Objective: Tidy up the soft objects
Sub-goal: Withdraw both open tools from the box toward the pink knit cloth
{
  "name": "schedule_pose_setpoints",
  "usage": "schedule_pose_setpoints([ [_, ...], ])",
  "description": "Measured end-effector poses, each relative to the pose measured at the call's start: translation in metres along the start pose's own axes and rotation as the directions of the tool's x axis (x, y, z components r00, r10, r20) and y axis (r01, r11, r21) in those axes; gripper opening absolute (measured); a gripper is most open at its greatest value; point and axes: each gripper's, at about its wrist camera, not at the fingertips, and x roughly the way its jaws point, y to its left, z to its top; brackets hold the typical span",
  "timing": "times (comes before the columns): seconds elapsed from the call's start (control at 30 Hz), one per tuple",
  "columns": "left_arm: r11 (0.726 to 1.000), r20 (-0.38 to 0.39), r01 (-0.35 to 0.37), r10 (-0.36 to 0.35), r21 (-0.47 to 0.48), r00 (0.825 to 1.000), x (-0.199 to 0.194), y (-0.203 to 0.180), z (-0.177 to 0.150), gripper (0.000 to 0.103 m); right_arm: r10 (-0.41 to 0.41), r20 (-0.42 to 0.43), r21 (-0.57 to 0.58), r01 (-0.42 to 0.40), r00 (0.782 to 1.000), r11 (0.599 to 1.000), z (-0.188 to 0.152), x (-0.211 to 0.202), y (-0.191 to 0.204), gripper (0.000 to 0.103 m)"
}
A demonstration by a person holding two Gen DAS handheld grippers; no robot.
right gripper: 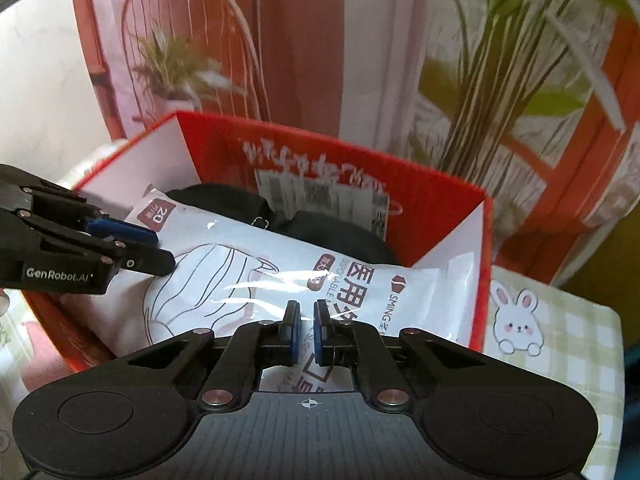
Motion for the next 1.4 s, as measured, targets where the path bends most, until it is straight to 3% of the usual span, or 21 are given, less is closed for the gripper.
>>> schedule_pose_setpoints([
  [0.37, 1.000, -0.032, -0.008, 0.009, 0.024, 0.999, 0.005, -0.002, -0.003, 0.026, 0.026, -0.108, 0.052, -0.021, 0.994, 0.998, 0.001, 0.017, -0.003, 0.007],
  [0.5, 0.999, 0.003, -0.010, 0.010, 0.040, 1.000, -0.005, -0.006, -0.007, 0.026, 0.011, -0.101, 0.059, -0.005, 0.995, 0.998, 0.001, 0.015, 0.000, 0.007],
  [0.6, 0.999, 0.049, -0.011, 0.009, 0.045, 0.999, -0.019, -0.008, -0.008, 0.027, -0.013, -0.047, 0.055, 0.015, 0.999, 0.998, -0.001, 0.005, 0.003, 0.008],
  [0.67, 0.999, 0.092, -0.013, 0.009, 0.041, 0.996, -0.034, -0.009, -0.011, 0.034, -0.027, 0.005, 0.064, 0.027, 1.000, 0.998, -0.005, -0.006, 0.005, 0.018],
  [0.8, 1.000, 0.189, -0.015, 0.011, 0.022, 0.982, -0.067, -0.011, -0.019, 0.045, -0.043, 0.133, 0.086, 0.032, 0.990, 0.996, -0.015, -0.037, 0.006, 0.023],
  [0.87, 1.000, 0.229, -0.020, 0.017, 0.011, 0.973, -0.083, -0.012, -0.025, 0.055, -0.055, 0.176, 0.086, 0.040, 0.983, 0.996, -0.020, -0.050, 0.006, 0.031],
  [0.97, 1.000, 0.281, -0.027, 0.029, -0.010, 0.959, -0.104, -0.013, -0.038, 0.062, -0.063, 0.240, 0.100, 0.040, 0.969, 0.994, -0.030, -0.073, 0.007, 0.044],
  [1.07, 0.999, 0.309, -0.030, 0.039, -0.035, 0.950, -0.120, -0.012, -0.054, 0.071, -0.081, 0.286, 0.119, 0.048, 0.955, 0.992, -0.043, -0.092, 0.010, 0.063],
  [1.13, 0.999, 0.326, -0.032, 0.045, -0.043, 0.944, -0.128, -0.012, -0.067, 0.072, -0.087, 0.313, 0.126, 0.049, 0.946, 0.991, -0.053, -0.105, 0.013, 0.075],
  [1.2, 0.998, 0.344, -0.047, 0.060, -0.046, 0.937, -0.133, -0.013, -0.080, 0.084, -0.089, 0.340, 0.131, 0.047, 0.936, 0.990, -0.064, -0.116, 0.016, 0.085],
  [1.23, 0.997, 0.354, -0.060, 0.074, -0.051, 0.932, -0.135, -0.013, -0.087, 0.097, -0.087, 0.353, 0.133, 0.042, 0.931, 0.990, -0.070, -0.121, 0.018, 0.092],
  [1.27, 0.996, 0.365, -0.069, 0.085, -0.055, 0.927, -0.136, -0.012, -0.093, 0.100, -0.087, 0.362, 0.136, 0.040, 0.928, 0.990, -0.075, -0.126, 0.020, 0.097],
  [1.33, 0.995, 0.371, -0.078, 0.096, -0.064, 0.924, -0.136, -0.014, -0.106, 0.100, -0.087, 0.379, 0.144, 0.035, 0.921, 0.989, -0.086, -0.133, 0.022, 0.103],
  [1.4, 0.993, 0.344, -0.086, 0.107, -0.077, 0.933, -0.132, -0.013, -0.115, 0.100, -0.095, 0.383, 0.156, 0.038, 0.919, 0.987, -0.096, -0.138, 0.024, 0.103],
])
